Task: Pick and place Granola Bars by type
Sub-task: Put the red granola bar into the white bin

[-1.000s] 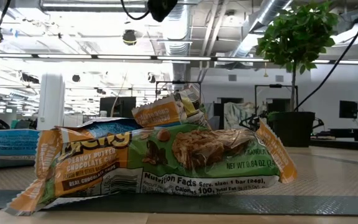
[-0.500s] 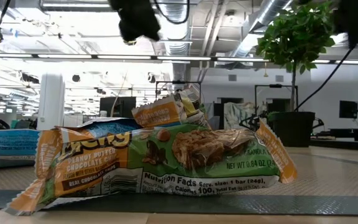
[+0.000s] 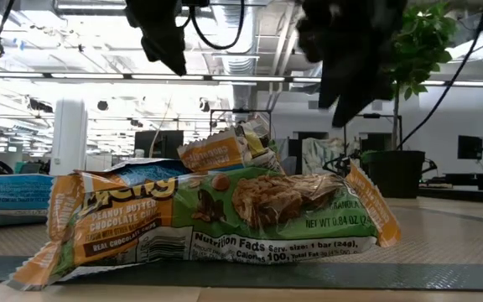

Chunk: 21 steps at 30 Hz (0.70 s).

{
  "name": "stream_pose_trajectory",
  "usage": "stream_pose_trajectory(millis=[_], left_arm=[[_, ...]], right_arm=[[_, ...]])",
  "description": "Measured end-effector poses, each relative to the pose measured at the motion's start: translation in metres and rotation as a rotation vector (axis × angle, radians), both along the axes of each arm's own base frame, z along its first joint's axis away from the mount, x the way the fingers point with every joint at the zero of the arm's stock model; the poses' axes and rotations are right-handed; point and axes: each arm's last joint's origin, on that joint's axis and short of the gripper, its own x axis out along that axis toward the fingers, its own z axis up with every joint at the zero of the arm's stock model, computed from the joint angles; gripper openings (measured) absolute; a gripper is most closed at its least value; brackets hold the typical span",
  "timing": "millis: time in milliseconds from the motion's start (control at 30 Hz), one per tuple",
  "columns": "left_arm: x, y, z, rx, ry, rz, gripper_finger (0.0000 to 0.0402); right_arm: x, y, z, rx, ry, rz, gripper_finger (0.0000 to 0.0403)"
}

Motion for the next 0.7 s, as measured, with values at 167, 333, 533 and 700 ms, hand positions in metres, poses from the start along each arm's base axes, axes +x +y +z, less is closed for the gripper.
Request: stream_pose_trajectory(millis=[167, 333, 533, 700], left_arm=[[-0.025, 0.005, 0.011, 0.006, -0.069, 0.047, 0.0109], [-0.052, 0.012, 0.013, -0.026, -0.115, 0.146, 0.0109], [-0.066, 0.013, 0.020, -0.061, -0.139, 0.195, 0.0109], [-0.069, 0.014, 0.023, -0.055, -0.149, 0.201, 0.0109]], right_arm=[[0.010, -0.009, -0.015, -0.067, 0.088, 0.132, 0.0193], [0.023, -0.015, -0.030, 0.068, 0.103, -0.004, 0.0185], [0.039, -0.013, -0.052, 0.240, 0.115, -0.200, 0.0195], [0.042, -0.003, -0.050, 0.293, 0.087, -0.301, 0.0209]])
